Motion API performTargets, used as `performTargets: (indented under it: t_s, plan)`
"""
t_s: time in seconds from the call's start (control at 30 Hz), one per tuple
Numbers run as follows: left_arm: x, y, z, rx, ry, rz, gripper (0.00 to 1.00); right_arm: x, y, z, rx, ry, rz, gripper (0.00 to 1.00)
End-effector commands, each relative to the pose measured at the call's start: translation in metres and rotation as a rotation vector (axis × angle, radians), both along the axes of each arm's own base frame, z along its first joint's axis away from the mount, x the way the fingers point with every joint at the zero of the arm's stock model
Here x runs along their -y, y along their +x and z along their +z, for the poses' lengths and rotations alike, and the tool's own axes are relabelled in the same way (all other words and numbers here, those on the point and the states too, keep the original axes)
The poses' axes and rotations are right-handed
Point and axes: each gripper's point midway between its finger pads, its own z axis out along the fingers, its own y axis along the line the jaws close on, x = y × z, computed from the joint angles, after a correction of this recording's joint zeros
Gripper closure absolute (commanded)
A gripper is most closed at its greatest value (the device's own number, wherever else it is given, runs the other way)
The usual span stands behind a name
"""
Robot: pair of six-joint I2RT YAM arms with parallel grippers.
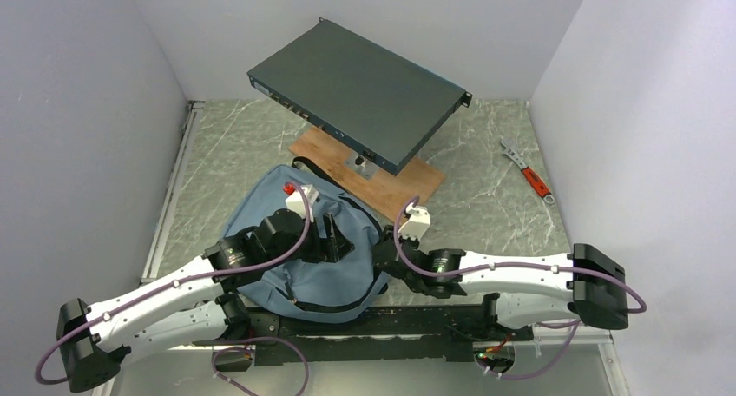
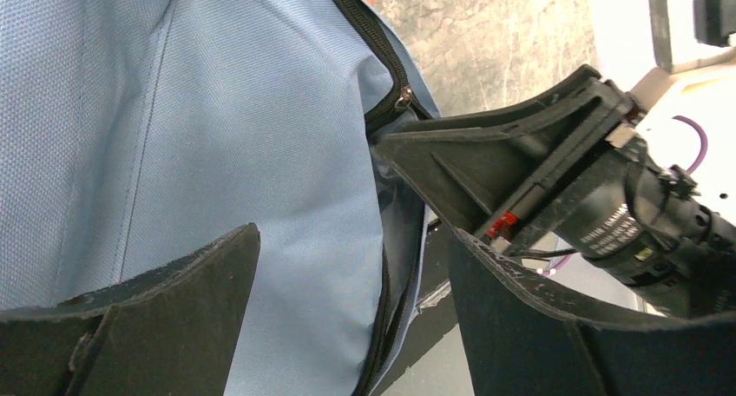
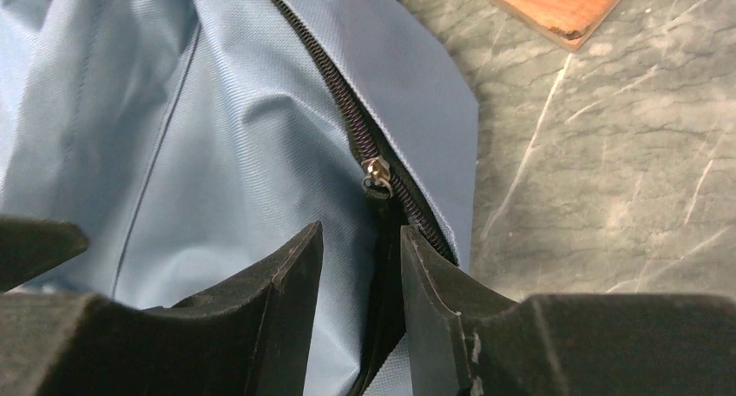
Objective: Pack the student bag
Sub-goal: Zip the student bag at the center of the board.
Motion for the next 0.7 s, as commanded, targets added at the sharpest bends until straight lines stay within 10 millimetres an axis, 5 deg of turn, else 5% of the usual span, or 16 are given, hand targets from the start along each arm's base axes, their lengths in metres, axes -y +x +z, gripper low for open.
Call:
performTargets:
  t_s: [0.0, 0.27, 0.4, 0.5, 0.67]
  plan:
    - [0.006, 0.002, 0.023, 0.052, -0.059, -0.025, 0.16, 0.008, 0.017, -0.006, 0.093, -0.068, -0.058, 0.60]
    - [0.004, 0.001, 0.019, 0.053, -0.056, -0.035, 0.16, 0.020, 0.036, -0.025, 0.185, -0.115, -0.172, 0.62]
    - [0.003, -0.002, 0.017, 0.042, -0.066, -0.042, 0.16, 0.018, 0.045, -0.028, 0.244, -0.157, -0.183, 0.73]
    - [0.001, -0.003, 0.015, 0.035, -0.057, -0.041, 0.16, 0.014, 0.046, -0.029, 0.244, -0.184, -0.165, 1.00]
    - [0.006, 0.000, 0.014, 0.004, -0.053, -0.033, 0.15, -0.003, 0.023, -0.008, 0.201, -0.184, 0.079, 1.00]
